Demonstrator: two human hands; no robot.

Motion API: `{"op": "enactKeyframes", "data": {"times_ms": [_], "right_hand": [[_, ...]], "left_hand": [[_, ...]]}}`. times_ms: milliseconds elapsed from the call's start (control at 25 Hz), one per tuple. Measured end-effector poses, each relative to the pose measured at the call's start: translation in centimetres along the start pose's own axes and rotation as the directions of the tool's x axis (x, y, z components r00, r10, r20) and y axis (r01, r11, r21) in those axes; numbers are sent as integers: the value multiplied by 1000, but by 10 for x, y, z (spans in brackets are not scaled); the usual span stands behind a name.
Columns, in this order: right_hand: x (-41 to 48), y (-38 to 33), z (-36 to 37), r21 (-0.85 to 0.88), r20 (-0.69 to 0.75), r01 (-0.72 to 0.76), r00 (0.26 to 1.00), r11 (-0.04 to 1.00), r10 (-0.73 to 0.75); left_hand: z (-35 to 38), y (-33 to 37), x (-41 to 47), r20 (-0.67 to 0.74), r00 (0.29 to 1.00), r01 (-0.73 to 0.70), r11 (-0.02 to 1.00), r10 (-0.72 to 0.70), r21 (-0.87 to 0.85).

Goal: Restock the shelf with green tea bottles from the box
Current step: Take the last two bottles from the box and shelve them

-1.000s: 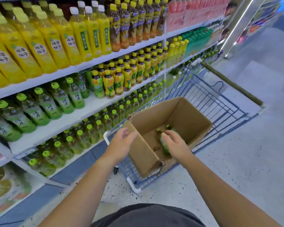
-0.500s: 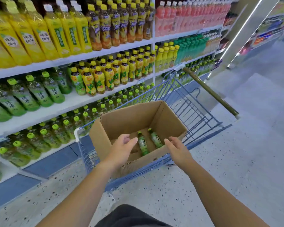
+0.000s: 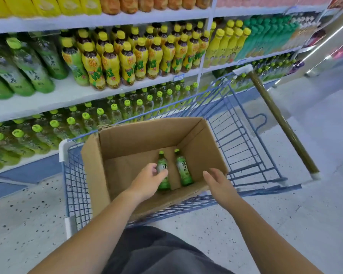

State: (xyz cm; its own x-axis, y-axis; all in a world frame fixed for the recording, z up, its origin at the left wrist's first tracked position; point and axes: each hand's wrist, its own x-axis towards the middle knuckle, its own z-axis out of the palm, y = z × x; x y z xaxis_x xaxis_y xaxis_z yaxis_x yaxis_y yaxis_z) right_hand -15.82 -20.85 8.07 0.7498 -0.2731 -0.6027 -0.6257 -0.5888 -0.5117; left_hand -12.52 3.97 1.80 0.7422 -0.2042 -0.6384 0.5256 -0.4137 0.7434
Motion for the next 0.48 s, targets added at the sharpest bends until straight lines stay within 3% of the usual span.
{"op": "enactKeyframes", "data": {"times_ms": [240, 480], "right_hand": [[93, 3, 15, -91, 93, -69, 993, 994, 77], [192, 28, 44, -184, 230, -83, 965, 979, 125]], "left_hand": [[9, -11, 71, 8, 991, 131, 980, -133, 147], [45, -46, 141, -47, 962, 272, 954, -268, 129]]}}
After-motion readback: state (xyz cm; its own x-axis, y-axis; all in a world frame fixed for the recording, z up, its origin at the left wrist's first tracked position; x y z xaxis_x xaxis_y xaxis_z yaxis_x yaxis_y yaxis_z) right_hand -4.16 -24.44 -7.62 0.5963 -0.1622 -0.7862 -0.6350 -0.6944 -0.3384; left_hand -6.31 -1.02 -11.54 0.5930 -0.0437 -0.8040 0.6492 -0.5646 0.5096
